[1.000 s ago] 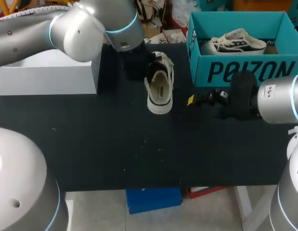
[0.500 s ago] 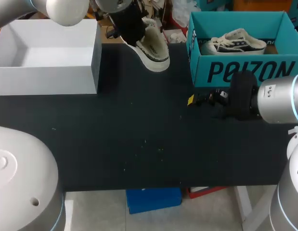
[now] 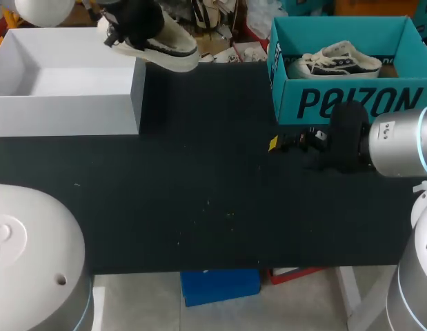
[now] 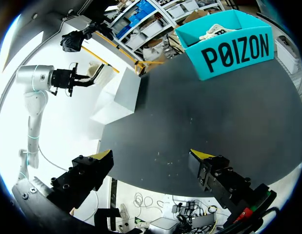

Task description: Take the shoe out of the shoebox, open the shoe tongue, remove and reinsert the insole, then place the shoe into the shoebox

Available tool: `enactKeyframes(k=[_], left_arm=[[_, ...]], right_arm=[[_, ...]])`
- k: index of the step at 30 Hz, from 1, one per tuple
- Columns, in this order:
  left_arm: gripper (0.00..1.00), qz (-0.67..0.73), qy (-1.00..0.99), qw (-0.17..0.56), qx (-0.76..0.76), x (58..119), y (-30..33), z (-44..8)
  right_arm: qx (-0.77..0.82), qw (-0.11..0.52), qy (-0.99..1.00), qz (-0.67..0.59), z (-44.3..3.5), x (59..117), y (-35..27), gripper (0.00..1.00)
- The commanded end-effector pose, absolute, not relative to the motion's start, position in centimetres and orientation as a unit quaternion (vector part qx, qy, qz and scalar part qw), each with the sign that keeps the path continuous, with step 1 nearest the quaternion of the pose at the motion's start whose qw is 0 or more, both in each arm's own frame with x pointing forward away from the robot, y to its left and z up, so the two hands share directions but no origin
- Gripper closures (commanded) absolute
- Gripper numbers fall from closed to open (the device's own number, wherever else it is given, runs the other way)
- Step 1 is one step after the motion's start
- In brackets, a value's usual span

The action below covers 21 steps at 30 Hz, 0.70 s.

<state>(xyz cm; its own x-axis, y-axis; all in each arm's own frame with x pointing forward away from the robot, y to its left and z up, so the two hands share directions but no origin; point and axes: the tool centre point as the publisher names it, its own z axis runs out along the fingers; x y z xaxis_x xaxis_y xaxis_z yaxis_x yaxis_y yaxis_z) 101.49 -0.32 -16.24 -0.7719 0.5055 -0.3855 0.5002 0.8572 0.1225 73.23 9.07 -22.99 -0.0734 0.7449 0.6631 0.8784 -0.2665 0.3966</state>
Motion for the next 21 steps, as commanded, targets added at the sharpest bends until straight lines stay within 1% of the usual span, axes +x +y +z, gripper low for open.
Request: enactKeyframes(k=[1, 10, 21], left_arm=[[1.0, 0.027, 0.97, 0.241, 0.025, 100.9, 3.3, -16.4], [1.0, 0.039, 0.97, 0.233, -0.053, 101.7, 9.4, -18.6], [1.0, 0.034, 0.972, 0.228, -0.051, 102.4, 12.6, -21.7]], right_arm=[[-0.677, 0.079, -0.6, -0.419, -23.0, 73.2, 9.1, 0.0], [-0.677, 0.079, -0.6, -0.419, -23.0, 73.2, 9.1, 0.0], [-0.677, 0.079, -0.6, -0.419, -23.0, 73.2, 9.1, 0.0]])
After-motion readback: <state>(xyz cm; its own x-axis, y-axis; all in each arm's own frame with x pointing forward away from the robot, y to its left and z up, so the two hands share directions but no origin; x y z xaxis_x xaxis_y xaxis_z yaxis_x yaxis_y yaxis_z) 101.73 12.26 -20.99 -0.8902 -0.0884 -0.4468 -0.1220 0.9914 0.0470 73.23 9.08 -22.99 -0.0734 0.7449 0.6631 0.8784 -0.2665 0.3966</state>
